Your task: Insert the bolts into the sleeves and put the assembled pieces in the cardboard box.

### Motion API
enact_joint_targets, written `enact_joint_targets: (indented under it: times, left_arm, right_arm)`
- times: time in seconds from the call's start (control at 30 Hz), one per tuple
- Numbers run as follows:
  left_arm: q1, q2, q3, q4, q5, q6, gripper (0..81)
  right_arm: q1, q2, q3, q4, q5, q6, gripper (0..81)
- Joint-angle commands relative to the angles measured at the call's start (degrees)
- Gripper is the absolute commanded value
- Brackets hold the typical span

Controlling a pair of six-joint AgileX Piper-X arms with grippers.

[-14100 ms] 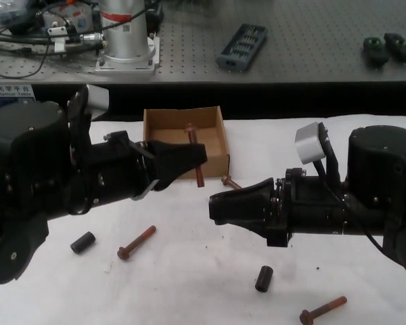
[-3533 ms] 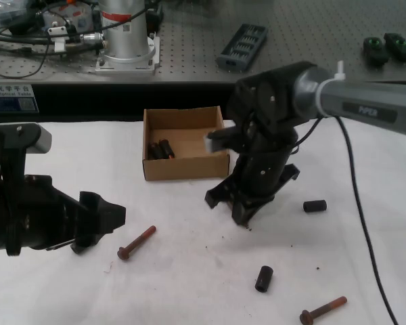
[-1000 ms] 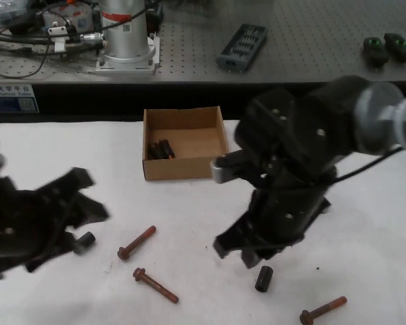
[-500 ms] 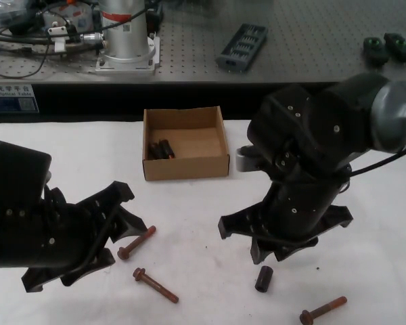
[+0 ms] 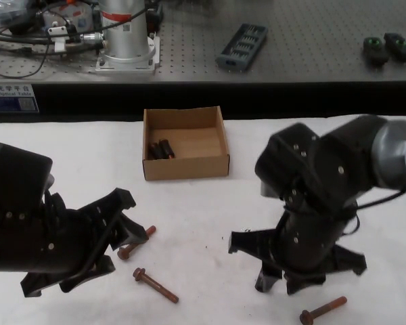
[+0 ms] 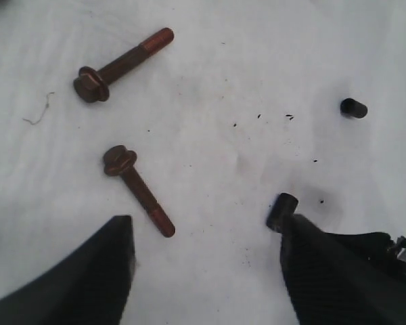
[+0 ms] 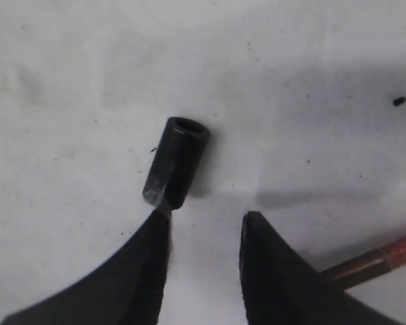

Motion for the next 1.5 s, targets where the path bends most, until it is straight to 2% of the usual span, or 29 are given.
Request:
enact_joint_targets:
  times: [0.0, 0.3, 0.53, 0.8, 1.1, 1.2, 1.4, 1.47]
  left_arm:
    - [-0.13, 0.08, -0.09, 0.77, 0.10, 3.10, 46.2]
    - [-0.13, 0.08, -0.09, 0.77, 0.10, 3.49, 46.2]
    - [-0.13, 0.08, -0.09, 0.77, 0.10, 3.49, 46.2]
    - [-0.13, 0.08, -0.09, 0.77, 0.10, 3.49, 46.2]
    - [-0.13, 0.08, -0.09, 0.77, 0.51, 3.49, 46.2]
    - [-0.13, 0.08, -0.09, 0.77, 0.51, 3.49, 46.2]
    - [-0.13, 0.08, -0.09, 0.77, 0.66, 3.49, 46.2]
    - [-0.13, 0.08, -0.09, 0.77, 1.07, 3.49, 46.2]
  right_arm:
    - [-0.25, -0.73, -0.03, -1.67, 0.63, 2.00, 26.8]
    - [-0.10, -0.73, -0.06, -7.02, -0.65, 5.46, 26.8]
    - [-0.10, -0.27, -0.06, -8.11, 1.13, 6.79, 26.8]
    - [-0.10, 3.19, -0.06, -8.60, -2.35, 10.38, 26.8]
    - [-0.10, 4.08, 0.06, -8.60, -1.61, 10.15, 26.6]
    - [-0.10, 4.08, 0.08, -8.60, -1.19, 10.15, 21.2]
    - [-0.10, 4.08, 0.94, -8.09, -1.04, 7.19, 1.1]
    - [-0.10, 4.08, 0.94, -8.11, -1.18, 3.10, 4.3]
